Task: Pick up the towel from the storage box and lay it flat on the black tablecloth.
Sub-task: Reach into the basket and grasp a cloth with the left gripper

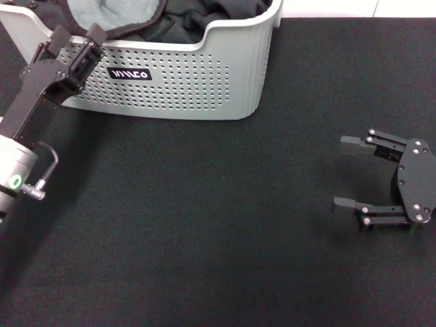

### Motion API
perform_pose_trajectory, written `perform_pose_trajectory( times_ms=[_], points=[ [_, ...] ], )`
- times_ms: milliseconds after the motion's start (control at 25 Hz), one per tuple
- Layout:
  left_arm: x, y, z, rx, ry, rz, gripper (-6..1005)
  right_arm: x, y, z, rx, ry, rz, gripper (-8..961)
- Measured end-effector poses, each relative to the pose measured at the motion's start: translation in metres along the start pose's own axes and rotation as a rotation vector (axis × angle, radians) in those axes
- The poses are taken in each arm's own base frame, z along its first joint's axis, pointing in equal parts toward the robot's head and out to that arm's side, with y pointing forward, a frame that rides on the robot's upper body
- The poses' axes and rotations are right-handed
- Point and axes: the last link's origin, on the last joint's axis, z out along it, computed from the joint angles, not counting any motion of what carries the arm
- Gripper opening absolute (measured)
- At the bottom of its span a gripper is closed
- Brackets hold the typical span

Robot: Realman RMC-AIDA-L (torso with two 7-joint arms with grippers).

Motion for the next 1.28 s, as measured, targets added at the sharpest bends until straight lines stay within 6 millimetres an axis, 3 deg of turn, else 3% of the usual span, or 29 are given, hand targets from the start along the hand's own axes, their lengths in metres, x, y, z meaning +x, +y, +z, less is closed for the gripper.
perform_pose_trajectory(
  times_ms=[560, 1280],
  points=[
    [-0.004, 0.001, 0.017, 0.002, -0.025, 0.01, 887, 0.002, 0.0, 0.0, 0.004, 0.001, -0.003, 851],
    [-0.008, 0.009, 0.021, -0.039, -0.047, -0.05, 886, 0.002, 0.001, 0.0, 0.003, -0.003, 0.001, 839]
  ],
)
